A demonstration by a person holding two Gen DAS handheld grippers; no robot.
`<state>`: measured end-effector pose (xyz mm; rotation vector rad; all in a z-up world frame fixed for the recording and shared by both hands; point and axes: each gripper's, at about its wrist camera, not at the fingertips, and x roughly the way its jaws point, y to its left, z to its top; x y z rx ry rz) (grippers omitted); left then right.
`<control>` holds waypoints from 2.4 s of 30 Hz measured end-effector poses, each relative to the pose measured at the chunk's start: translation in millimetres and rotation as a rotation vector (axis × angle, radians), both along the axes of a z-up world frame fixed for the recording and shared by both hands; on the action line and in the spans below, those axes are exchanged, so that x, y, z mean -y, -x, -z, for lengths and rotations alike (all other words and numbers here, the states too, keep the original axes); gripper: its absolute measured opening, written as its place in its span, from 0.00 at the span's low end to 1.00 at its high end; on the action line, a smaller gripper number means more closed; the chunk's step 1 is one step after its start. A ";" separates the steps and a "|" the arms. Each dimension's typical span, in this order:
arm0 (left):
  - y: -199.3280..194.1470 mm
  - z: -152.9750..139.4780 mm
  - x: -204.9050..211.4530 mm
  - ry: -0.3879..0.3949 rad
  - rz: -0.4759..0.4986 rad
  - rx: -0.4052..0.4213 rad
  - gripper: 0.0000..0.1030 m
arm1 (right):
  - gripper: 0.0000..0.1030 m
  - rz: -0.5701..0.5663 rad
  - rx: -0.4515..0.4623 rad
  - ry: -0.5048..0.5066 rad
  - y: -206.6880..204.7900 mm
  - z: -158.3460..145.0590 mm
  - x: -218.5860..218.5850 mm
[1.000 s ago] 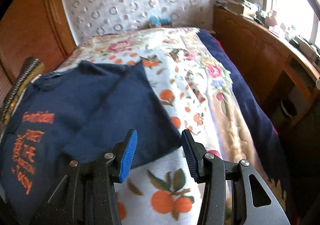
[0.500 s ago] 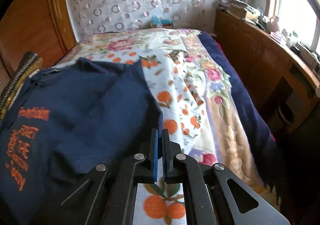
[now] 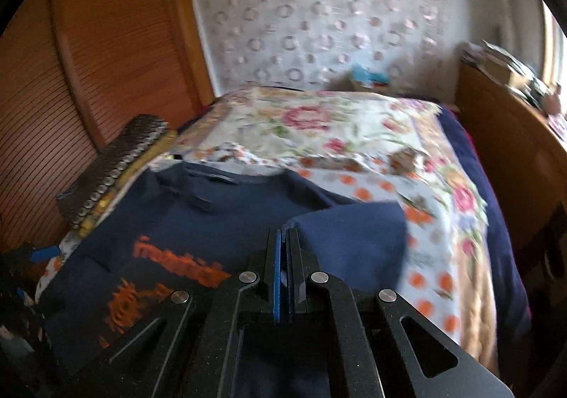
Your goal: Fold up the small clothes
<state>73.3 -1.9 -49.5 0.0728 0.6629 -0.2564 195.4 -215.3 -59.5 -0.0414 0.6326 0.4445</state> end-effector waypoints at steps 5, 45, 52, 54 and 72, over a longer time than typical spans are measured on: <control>-0.3 -0.4 -6.8 0.008 -0.015 0.005 0.90 | 0.19 0.003 0.000 0.030 -7.9 6.5 -18.2; -4.2 7.6 -22.4 0.023 -0.065 -0.014 0.90 | 0.29 -0.064 -0.150 0.062 87.1 94.9 6.0; -23.8 -5.0 -36.9 -0.016 -0.056 0.010 0.90 | 0.29 0.005 -0.082 0.104 69.9 75.9 22.3; -36.5 -10.0 -41.4 -0.037 -0.051 0.012 0.89 | 0.29 0.036 -0.071 0.129 58.5 74.3 28.2; -198.6 1.7 -41.2 -0.215 -0.076 -0.202 0.58 | 0.29 0.049 -0.111 0.203 -22.8 94.9 21.2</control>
